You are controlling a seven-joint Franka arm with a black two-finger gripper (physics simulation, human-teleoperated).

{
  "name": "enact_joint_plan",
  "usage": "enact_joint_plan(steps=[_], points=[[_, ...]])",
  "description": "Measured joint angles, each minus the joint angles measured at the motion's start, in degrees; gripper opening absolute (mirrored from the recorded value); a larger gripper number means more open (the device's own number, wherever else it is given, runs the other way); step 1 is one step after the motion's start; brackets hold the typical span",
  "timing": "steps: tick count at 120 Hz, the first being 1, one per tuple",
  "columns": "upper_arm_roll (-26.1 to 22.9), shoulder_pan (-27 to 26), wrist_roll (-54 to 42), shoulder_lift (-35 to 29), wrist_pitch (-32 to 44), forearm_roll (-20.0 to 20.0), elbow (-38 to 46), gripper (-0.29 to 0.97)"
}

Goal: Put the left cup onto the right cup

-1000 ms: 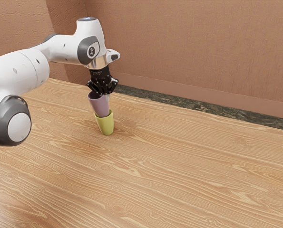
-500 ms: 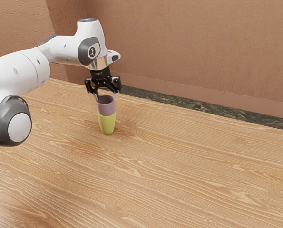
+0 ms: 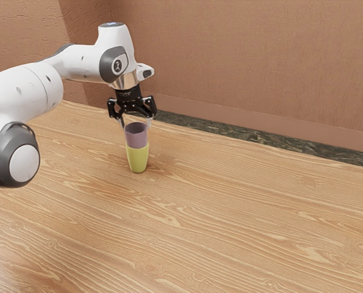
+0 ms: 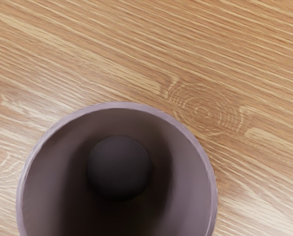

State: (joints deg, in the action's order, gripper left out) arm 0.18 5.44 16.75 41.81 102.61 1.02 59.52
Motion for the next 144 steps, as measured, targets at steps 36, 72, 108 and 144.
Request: enact_joint_plan(steps=[36,72,108,144], points=[[0.16,0.08,0.11,-1.81,-0.27,-0.44,1.04,0.68],[0.18,-0.23,0.11,-6.49,-1.64,-1.34,4.72,0.68],[0.08,-1.41,-0.82,-13.30,-2.18,-5.02,11.56,0.68],[0.12,-4.05,-3.93,-21.85,-2.15,-7.44,19.47,0.68]])
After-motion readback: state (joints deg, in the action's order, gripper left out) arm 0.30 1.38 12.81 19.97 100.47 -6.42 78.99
